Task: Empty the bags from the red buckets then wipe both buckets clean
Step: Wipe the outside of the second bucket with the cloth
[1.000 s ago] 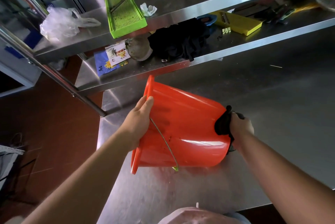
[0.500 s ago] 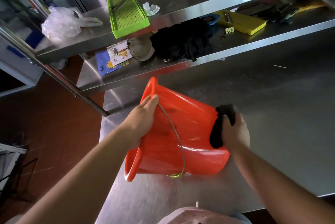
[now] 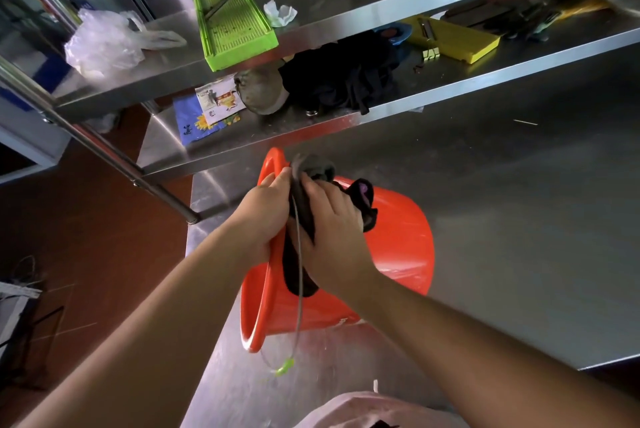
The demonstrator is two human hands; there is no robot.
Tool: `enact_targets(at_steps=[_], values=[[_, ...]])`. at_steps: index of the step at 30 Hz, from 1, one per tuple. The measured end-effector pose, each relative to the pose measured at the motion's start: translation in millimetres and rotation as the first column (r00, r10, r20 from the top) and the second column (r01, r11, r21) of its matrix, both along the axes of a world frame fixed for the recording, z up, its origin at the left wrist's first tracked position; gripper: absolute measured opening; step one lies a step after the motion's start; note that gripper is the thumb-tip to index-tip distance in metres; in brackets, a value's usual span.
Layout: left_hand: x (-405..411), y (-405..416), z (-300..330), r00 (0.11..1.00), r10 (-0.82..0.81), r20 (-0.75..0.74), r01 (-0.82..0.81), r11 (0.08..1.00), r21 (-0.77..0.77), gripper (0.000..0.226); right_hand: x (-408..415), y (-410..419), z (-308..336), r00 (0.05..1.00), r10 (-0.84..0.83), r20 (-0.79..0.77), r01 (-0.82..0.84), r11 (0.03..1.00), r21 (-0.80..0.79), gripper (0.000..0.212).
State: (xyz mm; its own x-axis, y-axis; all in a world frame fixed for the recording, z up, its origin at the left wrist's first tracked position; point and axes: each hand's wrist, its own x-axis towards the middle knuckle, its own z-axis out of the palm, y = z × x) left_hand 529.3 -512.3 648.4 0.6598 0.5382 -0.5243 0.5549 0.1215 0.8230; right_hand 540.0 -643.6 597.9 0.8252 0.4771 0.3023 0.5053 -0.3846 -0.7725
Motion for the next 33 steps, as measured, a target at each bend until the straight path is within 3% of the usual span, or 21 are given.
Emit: enact_targets(at_steps=[5,11,14,17,21,25,28,31,33], values=[[-2,15,1,0.999,0.032,-0.027,-0.034,0.997,-0.065,0.052,8,-21,-29,0.993,-0.084,0.088,0.093,0.989,-0.116,0.053],[-4,28,-3,0.998,0.059,-0.037,-0.063,0.987,-0.146,0.056,34,-82,-86,0.953,-0.304,0.006,0.299,0.933,-0.202,0.057],[0,24,-1,0.998,0.057,-0.040,-0.062,0.988,-0.143,0.062,46,-107,-109,0.895,-0.414,-0.167,0.386,0.906,-0.176,0.049],[1,21,2,0.996,0.080,-0.044,-0.085,0.991,-0.105,0.063,53,-119,-118,0.716,-0.470,-0.516,0.461,0.874,-0.156,0.021],[2,15,5,0.990,0.114,-0.078,-0.114,0.993,0.009,0.055,54,-118,-118,0.621,-0.494,-0.609,0.500,0.848,-0.177,0.017],[-5,12,9,0.996,0.082,0.029,-0.079,0.993,-0.084,0.028,55,-114,-115,0.596,-0.508,-0.622,0.532,0.830,-0.167,0.020],[-12,8,11,0.998,0.026,0.061,-0.018,0.992,-0.128,0.026,61,-115,-111,0.584,-0.520,-0.623,0.526,0.828,-0.197,0.027],[-13,-1,15,0.995,0.022,0.099,-0.009,0.991,-0.133,0.023,79,-114,-87,0.678,-0.543,-0.496,0.508,0.833,-0.218,0.036],[-12,-7,17,0.994,0.016,0.112,-0.001,0.992,-0.127,0.022,90,-105,-50,0.725,-0.478,-0.496,0.477,0.868,-0.138,0.034]])
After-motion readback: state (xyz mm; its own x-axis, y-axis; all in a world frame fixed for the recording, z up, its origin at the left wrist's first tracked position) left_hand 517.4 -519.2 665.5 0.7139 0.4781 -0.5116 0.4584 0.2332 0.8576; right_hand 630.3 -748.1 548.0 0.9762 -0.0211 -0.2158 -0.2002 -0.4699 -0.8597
